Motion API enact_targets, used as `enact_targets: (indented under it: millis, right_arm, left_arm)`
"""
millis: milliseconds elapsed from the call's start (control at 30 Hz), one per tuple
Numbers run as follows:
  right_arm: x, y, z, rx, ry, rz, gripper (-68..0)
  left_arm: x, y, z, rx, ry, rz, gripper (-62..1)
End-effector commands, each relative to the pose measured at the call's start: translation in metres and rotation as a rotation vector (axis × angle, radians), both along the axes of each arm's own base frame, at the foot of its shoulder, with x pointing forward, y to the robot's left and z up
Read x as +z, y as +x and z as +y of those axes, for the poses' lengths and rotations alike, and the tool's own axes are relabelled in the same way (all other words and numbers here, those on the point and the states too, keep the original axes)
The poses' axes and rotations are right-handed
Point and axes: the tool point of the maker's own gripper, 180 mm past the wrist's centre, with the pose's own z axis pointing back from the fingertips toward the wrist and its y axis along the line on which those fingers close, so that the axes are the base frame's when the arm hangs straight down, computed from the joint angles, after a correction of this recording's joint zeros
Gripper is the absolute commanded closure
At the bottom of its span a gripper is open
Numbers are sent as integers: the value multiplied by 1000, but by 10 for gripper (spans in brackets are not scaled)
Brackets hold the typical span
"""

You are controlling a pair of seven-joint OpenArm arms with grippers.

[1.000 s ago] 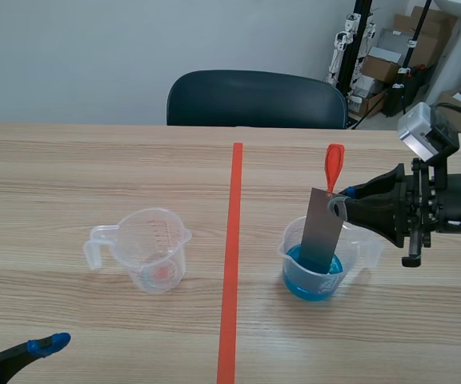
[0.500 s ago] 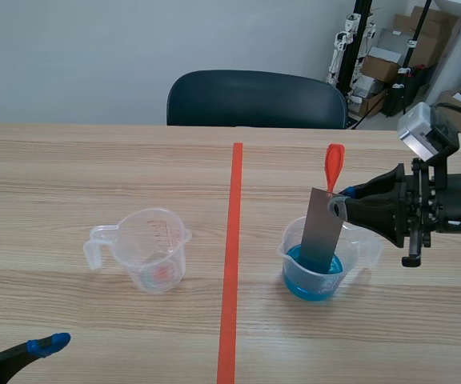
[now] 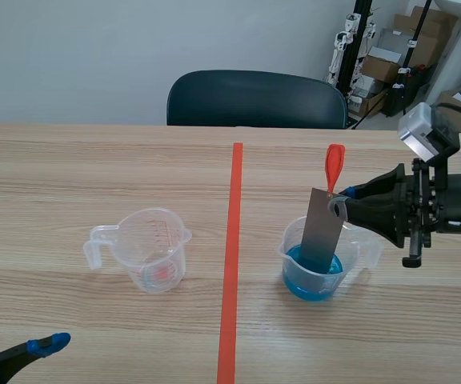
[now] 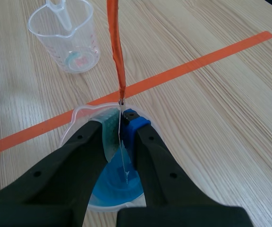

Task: Do the redox reaction experiment. raise the plate out of the solution

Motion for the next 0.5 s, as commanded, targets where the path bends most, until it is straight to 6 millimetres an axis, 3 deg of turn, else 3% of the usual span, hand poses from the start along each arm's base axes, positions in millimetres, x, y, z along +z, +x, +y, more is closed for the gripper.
enact_targets:
  millis: [0, 467]
  right_arm:
    - [10, 2, -7, -1, 8, -22, -6]
    - [30, -1, -7, 26, 31, -65, -6]
  left_arm:
    - [12, 0, 0, 1, -45, -44, -623]
    - [12, 0, 0, 1, -45, -44, -623]
